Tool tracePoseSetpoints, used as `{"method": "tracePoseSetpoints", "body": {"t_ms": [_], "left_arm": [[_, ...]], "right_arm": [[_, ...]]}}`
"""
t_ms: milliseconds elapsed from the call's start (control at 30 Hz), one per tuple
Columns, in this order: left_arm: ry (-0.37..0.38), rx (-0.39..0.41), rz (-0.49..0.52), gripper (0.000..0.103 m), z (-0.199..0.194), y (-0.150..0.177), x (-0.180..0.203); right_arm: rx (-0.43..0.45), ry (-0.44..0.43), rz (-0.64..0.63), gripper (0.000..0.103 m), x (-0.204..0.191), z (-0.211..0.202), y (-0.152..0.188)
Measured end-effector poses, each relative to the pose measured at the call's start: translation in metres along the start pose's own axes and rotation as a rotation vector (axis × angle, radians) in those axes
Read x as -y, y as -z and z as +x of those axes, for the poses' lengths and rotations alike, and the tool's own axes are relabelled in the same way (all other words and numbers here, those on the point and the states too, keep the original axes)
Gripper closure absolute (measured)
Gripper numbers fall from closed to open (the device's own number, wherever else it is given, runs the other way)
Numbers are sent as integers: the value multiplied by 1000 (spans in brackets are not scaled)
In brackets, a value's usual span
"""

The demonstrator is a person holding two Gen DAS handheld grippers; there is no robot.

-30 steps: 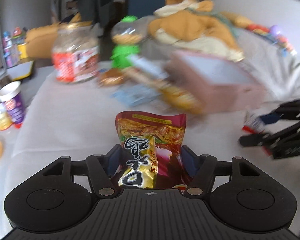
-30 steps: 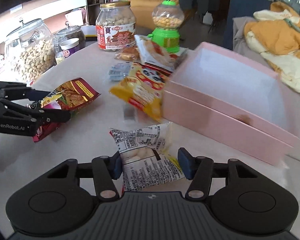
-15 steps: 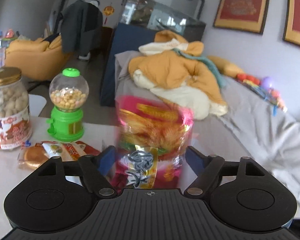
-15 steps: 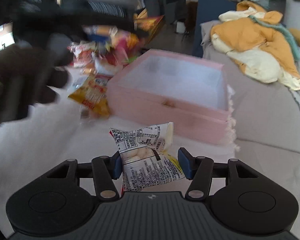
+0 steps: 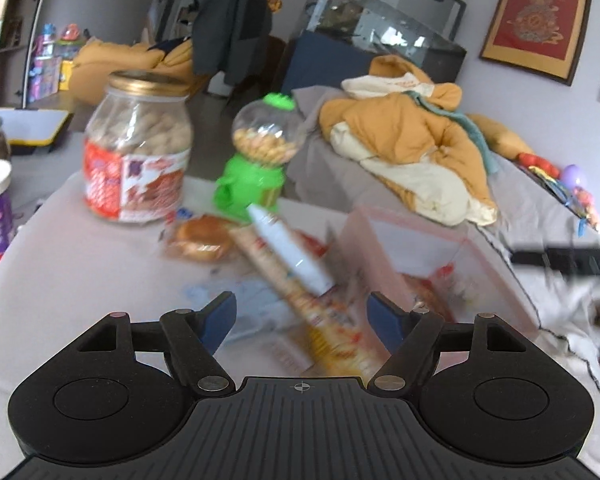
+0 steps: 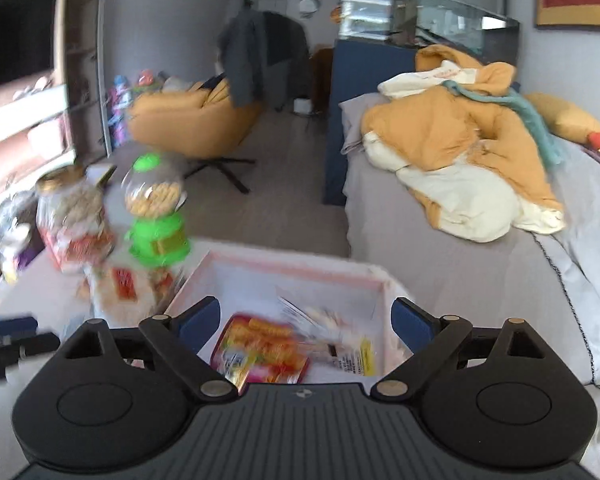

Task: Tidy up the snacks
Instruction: 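Drop red bag into pink box with left tool while right tool drops white bag, then grasp clear packet with left tool while right tool grasps yellow panda bag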

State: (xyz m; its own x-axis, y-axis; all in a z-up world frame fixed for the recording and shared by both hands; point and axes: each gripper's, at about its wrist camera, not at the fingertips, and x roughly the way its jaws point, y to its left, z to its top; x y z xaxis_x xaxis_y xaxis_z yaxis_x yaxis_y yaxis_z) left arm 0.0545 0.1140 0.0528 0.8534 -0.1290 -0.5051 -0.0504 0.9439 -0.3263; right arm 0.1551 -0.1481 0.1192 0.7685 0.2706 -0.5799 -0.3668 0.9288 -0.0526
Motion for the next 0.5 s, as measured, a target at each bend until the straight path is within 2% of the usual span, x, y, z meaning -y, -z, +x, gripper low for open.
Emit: {"method": "tracePoseSetpoints", "body": {"t_ms": [200,300,367,500], "left_arm": [[39,-39,-29,27,8,17,-10],[45,-47,-28,31,2,21,-13],[37,-46,-34,31,-5,24,-18],[5,-39,-92,32,-18,28,-37]], "right_arm": [[-164,-212,-75,10,-32,-3,71],[-204,-250,-74,10,-46,11,81],[-231,-280,-18,10,-47,27,76],[-262,-375,189,10,-46,56,64]]}}
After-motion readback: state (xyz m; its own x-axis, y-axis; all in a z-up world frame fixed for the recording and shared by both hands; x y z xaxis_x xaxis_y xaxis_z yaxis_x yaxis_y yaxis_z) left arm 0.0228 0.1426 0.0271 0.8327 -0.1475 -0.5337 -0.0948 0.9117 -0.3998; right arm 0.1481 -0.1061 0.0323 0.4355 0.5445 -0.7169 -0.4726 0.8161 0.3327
